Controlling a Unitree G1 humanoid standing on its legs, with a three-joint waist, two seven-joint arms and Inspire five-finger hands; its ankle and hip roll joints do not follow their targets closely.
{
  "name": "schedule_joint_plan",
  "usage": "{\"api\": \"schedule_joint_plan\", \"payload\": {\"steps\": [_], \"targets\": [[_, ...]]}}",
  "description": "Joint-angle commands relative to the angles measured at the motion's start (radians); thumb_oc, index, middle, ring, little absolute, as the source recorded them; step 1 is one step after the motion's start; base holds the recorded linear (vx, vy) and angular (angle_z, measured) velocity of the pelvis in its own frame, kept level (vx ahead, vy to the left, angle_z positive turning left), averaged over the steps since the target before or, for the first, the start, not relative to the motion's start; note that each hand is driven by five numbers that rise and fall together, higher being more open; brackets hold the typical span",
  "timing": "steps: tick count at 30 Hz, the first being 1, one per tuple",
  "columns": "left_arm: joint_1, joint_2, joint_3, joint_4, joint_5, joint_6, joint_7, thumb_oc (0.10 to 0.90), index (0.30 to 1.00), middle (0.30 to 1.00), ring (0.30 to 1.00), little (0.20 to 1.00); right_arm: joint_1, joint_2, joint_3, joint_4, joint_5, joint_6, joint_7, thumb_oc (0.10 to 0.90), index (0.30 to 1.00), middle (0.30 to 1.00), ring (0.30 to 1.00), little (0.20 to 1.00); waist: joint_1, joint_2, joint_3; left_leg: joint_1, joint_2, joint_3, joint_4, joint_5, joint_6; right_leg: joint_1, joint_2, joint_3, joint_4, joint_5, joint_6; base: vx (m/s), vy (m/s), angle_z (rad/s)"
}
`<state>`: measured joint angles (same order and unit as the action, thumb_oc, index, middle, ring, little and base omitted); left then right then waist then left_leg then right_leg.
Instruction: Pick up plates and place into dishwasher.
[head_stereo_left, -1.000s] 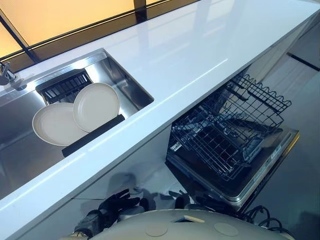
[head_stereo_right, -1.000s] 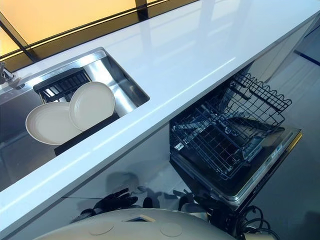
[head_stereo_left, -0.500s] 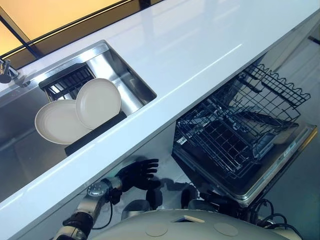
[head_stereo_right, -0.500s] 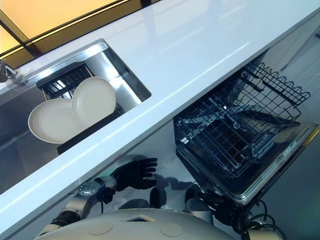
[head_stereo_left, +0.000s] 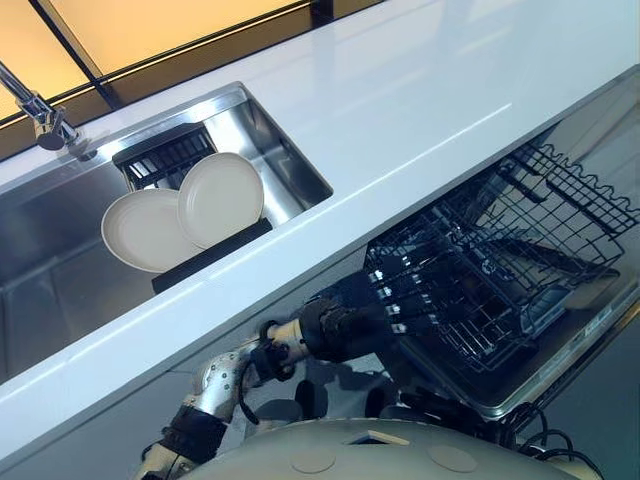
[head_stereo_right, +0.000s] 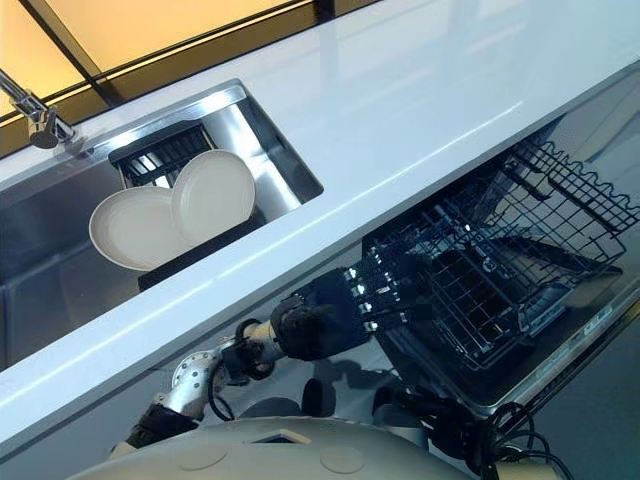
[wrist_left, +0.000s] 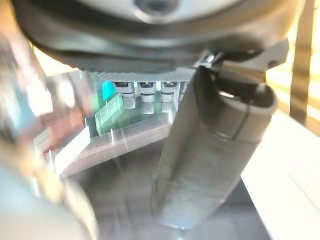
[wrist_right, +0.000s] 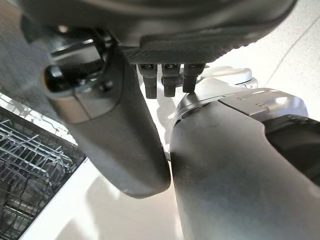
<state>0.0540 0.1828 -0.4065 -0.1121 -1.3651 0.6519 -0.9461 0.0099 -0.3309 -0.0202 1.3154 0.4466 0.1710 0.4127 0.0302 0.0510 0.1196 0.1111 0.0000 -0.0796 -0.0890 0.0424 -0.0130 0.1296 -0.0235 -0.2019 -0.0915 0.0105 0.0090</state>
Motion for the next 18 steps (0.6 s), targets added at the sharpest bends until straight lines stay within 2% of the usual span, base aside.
{"api": "schedule_joint_plan", "payload": {"steps": [1,4,5,8,9,10,11,13,15,17,18], "targets": [[-0.14,-0.084,-0.009,-0.165,-0.423,-0.071,0.032,0.8,0.9,0.9,0.9,0.9,-0.057,0.066,0.035,0.065,0.05,-0.002,0.015,0.8,0.9,0.9,0.9,0.9,0.014,-0.007,-0.013,-0.016,-0.023,0.043,0.012,-0.105,0.007,-0.044,0.061,0.03,0.109,-0.137,0.003,-0.03,-0.084,0.02],[-0.199,-0.085,-0.028,-0.236,-0.498,-0.201,0.109,0.8,0.9,0.9,0.9,0.9,-0.059,0.075,0.059,0.056,0.06,-0.007,0.002,0.8,0.9,0.9,0.9,0.9,0.009,-0.014,-0.003,-0.027,-0.018,0.039,0.033,-0.107,-0.001,-0.049,0.067,0.03,0.119,-0.141,-0.004,-0.03,-0.07,0.01],[-0.213,-0.083,-0.03,-0.249,-0.48,-0.254,0.127,0.8,0.9,0.9,0.9,0.9,-0.06,0.077,0.065,0.054,0.062,-0.009,0.0,0.8,0.9,0.9,0.9,0.9,0.008,-0.015,-0.001,-0.032,-0.017,0.036,0.041,-0.109,-0.002,-0.051,0.067,0.029,0.122,-0.142,-0.006,-0.03,-0.059,0.02],[-0.244,-0.075,-0.009,-0.278,-0.297,-0.489,0.265,0.8,0.9,0.9,0.9,0.9,-0.059,0.078,0.076,0.04,0.074,-0.009,-0.003,0.8,0.9,0.9,0.9,0.9,0.007,-0.018,0.003,-0.045,-0.017,0.028,0.061,-0.112,-0.005,-0.054,0.067,0.027,0.127,-0.147,-0.011,-0.02,-0.049,0.02],[-0.248,-0.053,0.025,-0.275,-0.186,-0.595,0.332,0.8,0.9,0.9,0.9,0.9,-0.054,0.077,0.075,0.034,0.076,-0.01,-0.003,0.8,0.9,0.9,0.9,0.9,0.01,-0.018,0.003,-0.049,-0.019,0.024,0.066,-0.111,-0.006,-0.054,0.066,0.024,0.128,-0.148,-0.014,0.0,0.0,0.0],[-0.25,-0.019,0.064,-0.258,0.013,-0.773,0.409,0.8,0.9,0.9,0.9,0.9,-0.048,0.074,0.074,0.025,0.081,-0.01,-0.003,0.8,0.9,0.9,0.9,0.9,0.014,-0.017,0.003,-0.053,-0.021,0.019,0.069,-0.11,-0.005,-0.052,0.064,0.018,0.127,-0.15,-0.016,0.0,0.0,0.0],[-0.249,0.006,0.086,-0.247,0.11,-0.855,0.45,0.8,0.9,0.9,0.9,0.9,-0.042,0.071,0.072,0.02,0.086,-0.011,-0.004,0.8,0.9,0.9,0.9,0.9,0.019,-0.015,0.007,-0.049,-0.022,0.017,0.071,-0.112,-0.005,-0.046,0.062,0.015,0.127,-0.154,-0.017,-0.01,0.005,0.04],[-0.238,0.091,0.179,-0.221,0.43,-1.086,0.601,0.8,0.9,0.9,0.9,0.9,-0.02,0.063,0.067,0.019,0.099,-0.028,0.004,0.8,0.9,0.9,0.9,0.9,0.032,-0.008,0.006,-0.053,-0.028,0.004,0.074,-0.109,-0.006,-0.041,0.057,0.004,0.126,-0.16,-0.02,0.01,0.021,0.05],[-0.232,0.169,0.281,-0.198,0.657,-1.157,0.745,0.8,0.9,0.9,0.9,0.9,0.003,0.058,0.053,0.026,0.104,-0.045,0.017,0.8,0.9,0.9,0.9,0.9,0.044,-0.004,-0.006,-0.059,-0.035,-0.008,0.069,-0.104,-0.006,-0.042,0.054,-0.007,0.124,-0.165,-0.022,0.03,0.03,0.14],[-0.226,0.224,0.365,-0.177,0.887,-1.169,0.879,0.8,0.9,0.9,0.9,0.9,0.02,0.057,0.041,0.033,0.095,-0.055,0.024,0.8,0.9,0.9,0.9,0.9,0.049,-0.002,-0.02,-0.055,-0.04,-0.012,0.058,-0.101,-0.006,-0.04,0.053,-0.012,0.124,-0.173,-0.023,0.07,0.055,0.21],[-0.225,0.253,0.399,-0.171,0.968,-1.148,0.935,0.8,0.9,0.9,0.9,0.9,0.025,0.056,0.034,0.035,0.089,-0.054,0.025,0.8,0.9,0.9,0.9,0.9,0.049,0.0,-0.028,-0.051,-0.042,-0.012,0.051,-0.099,-0.005,-0.04,0.052,-0.013,0.124,-0.176,-0.022,0.08,0.074,0.13]]}}
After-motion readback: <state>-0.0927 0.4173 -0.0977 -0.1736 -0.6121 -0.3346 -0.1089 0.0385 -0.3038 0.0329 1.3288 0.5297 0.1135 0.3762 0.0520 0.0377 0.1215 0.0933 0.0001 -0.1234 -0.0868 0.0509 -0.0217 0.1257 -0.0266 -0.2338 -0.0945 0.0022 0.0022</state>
